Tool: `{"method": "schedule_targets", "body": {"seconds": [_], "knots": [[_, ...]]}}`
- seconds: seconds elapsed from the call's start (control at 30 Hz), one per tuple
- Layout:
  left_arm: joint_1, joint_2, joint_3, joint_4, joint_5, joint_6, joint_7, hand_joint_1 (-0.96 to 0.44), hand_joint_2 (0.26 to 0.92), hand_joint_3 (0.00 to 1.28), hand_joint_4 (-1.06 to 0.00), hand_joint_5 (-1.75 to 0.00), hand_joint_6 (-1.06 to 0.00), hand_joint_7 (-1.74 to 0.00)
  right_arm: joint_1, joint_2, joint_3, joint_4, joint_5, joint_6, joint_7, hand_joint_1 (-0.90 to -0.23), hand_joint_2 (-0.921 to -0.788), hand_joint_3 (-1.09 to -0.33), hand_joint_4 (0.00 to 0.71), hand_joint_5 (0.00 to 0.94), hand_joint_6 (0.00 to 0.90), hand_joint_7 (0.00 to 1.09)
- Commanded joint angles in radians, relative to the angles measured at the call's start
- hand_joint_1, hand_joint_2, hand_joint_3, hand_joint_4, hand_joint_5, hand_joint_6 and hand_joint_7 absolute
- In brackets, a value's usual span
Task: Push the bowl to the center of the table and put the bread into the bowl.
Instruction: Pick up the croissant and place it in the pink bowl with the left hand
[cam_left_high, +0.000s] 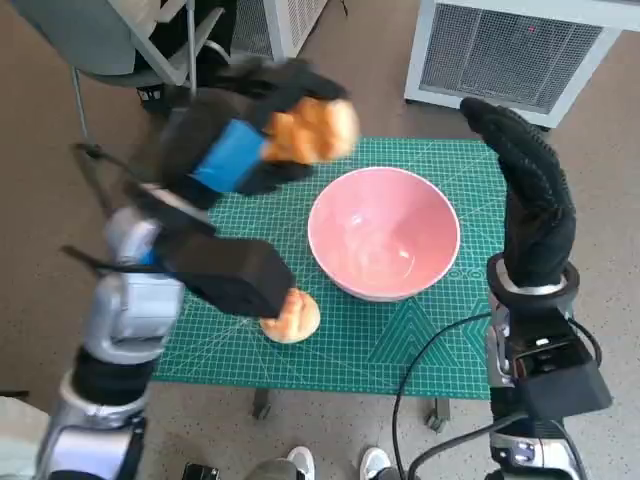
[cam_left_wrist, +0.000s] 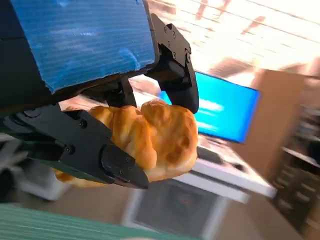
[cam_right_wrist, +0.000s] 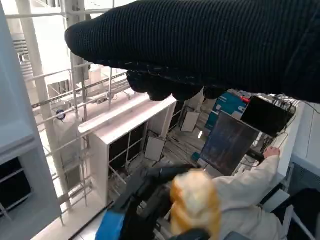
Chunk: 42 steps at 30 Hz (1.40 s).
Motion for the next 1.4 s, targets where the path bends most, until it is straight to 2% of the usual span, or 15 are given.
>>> {"method": "schedule_targets", "body": {"seconds": [0.03,0.37,0.43,0.5,0.53,0.6,0.63,0.7,0.83,1.03,1.27,1.4], "knots": [[-0.038,-0.032,-0.052,0.084,-0.001,-0.049,-0.024,0.00,0.916,0.02,-0.80,-1.05,-0.64,-1.15,0.029,0.001,-0.002,-0.005,0.005,0.018,0.010,-0.480,-0.921,-0.602,0.429,0.012,0.028,0.75],[-0.087,-0.095,-0.127,0.333,0.001,-0.201,-0.020,0.00,0.920,0.07,-0.70,-1.14,-0.60,-1.21,0.050,-0.005,-0.008,-0.040,0.003,0.037,0.007,-0.477,-0.921,-0.601,0.430,0.011,0.030,0.75],[-0.096,-0.094,-0.148,0.396,-0.008,-0.238,-0.058,0.00,0.921,0.10,-0.64,-1.20,-0.59,-1.21,0.057,-0.007,-0.010,-0.050,0.005,0.039,0.008,-0.479,-0.921,-0.600,0.430,0.011,0.030,0.75],[-0.109,-0.087,-0.163,0.445,-0.020,-0.270,-0.107,0.00,0.921,0.23,-0.44,-1.36,-0.49,-1.35,0.062,-0.008,-0.012,-0.058,0.002,0.043,0.005,-0.480,-0.921,-0.599,0.428,0.010,0.032,0.75],[-0.115,-0.084,-0.167,0.462,-0.026,-0.282,-0.127,0.00,0.902,0.24,-0.39,-1.21,-0.43,-1.23,0.063,-0.008,-0.014,-0.062,-0.001,0.045,0.003,-0.482,-0.921,-0.599,0.427,0.010,0.032,0.75],[-0.128,-0.076,-0.169,0.491,-0.043,-0.300,-0.178,0.02,0.906,0.16,-0.39,-0.59,-0.42,-0.70,0.068,-0.009,-0.016,-0.071,-0.008,0.052,-0.001,-0.485,-0.921,-0.598,0.426,0.009,0.033,0.75],[-0.134,-0.066,-0.170,0.498,-0.058,-0.300,-0.223,0.00,0.909,0.13,-0.33,-0.38,-0.38,-0.50,0.073,-0.010,-0.019,-0.078,-0.012,0.057,-0.004,-0.489,-0.921,-0.597,0.426,0.009,0.033,0.75],[-0.140,-0.048,-0.167,0.498,-0.080,-0.296,-0.290,-0.02,0.914,0.09,-0.27,-0.19,-0.33,-0.31,0.079,-0.010,-0.023,-0.089,-0.018,0.067,-0.008,-0.492,-0.921,-0.596,0.426,0.008,0.034,0.75],[-0.129,-0.026,-0.142,0.456,-0.101,-0.282,-0.345,-0.07,0.916,0.04,-0.17,-0.04,-0.28,-0.12,0.087,-0.007,-0.029,-0.104,-0.026,0.082,-0.012,-0.496,-0.921,-0.593,0.427,0.009,0.037,0.74],[-0.067,0.006,-0.080,0.378,-0.145,-0.308,-0.328,-0.16,0.911,0.02,-0.11,0.00,-0.27,-0.06,0.095,0.000,-0.029,-0.118,-0.028,0.096,-0.013,-0.501,-0.921,-0.591,0.427,0.008,0.042,0.74],[0.040,0.080,0.019,0.254,-0.227,-0.386,-0.315,-0.21,0.902,0.00,-0.17,-0.03,-0.32,-0.06,0.105,0.007,-0.024,-0.129,-0.032,0.103,-0.014,-0.504,-0.921,-0.594,0.426,0.007,0.042,0.74],[0.132,0.138,0.087,0.163,-0.275,-0.432,-0.312,-0.20,0.893,0.00,-0.24,-0.06,-0.38,-0.09,0.111,0.008,-0.022,-0.129,-0.015,0.096,-0.005,-0.502,-0.921,-0.595,0.422,0.005,0.042,0.73]]}}
